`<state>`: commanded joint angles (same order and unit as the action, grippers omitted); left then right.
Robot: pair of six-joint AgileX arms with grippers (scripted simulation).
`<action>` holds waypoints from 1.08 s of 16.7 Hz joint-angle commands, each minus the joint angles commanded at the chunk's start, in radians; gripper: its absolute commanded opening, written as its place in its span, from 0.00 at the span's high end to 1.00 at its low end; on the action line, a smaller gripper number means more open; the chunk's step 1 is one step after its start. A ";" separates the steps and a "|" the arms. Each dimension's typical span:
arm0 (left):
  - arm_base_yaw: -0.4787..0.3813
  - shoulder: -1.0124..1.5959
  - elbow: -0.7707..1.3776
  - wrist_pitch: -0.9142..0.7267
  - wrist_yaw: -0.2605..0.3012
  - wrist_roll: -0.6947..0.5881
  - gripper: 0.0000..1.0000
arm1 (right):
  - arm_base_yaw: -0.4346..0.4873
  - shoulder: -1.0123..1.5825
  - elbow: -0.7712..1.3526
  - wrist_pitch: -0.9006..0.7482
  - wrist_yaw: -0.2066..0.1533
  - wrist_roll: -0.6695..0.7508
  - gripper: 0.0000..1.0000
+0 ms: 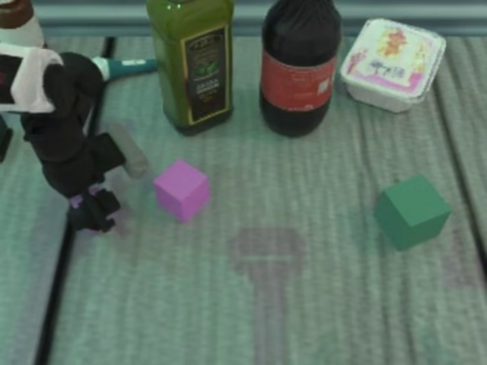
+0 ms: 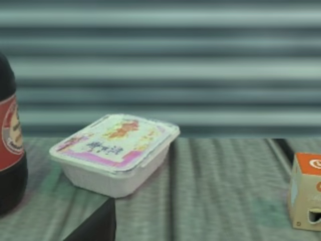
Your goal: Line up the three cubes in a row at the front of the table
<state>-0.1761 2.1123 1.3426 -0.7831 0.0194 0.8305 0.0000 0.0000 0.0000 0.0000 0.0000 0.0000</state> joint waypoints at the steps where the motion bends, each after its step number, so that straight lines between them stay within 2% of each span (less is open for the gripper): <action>1: 0.003 -0.010 0.015 -0.024 0.000 -0.001 1.00 | 0.000 0.000 0.000 0.000 0.000 0.000 0.00; 6: 0.016 -0.087 0.107 -0.205 -0.001 -0.003 1.00 | 0.000 0.000 0.000 0.000 0.000 0.000 0.00; 13: -0.002 -0.092 0.133 -0.231 -0.001 -0.005 1.00 | 0.000 0.000 0.000 0.000 0.000 0.000 0.00; 15: -0.058 -0.063 0.183 -0.253 -0.001 -0.016 1.00 | 0.000 0.000 0.000 0.000 0.000 0.000 0.00; 18: -0.204 0.006 0.301 -0.307 -0.002 -0.050 1.00 | 0.000 0.000 0.000 0.000 0.000 0.000 0.00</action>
<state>-0.3801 2.1182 1.6437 -1.0903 0.0177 0.7808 0.0000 0.0000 0.0000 0.0000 0.0000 0.0000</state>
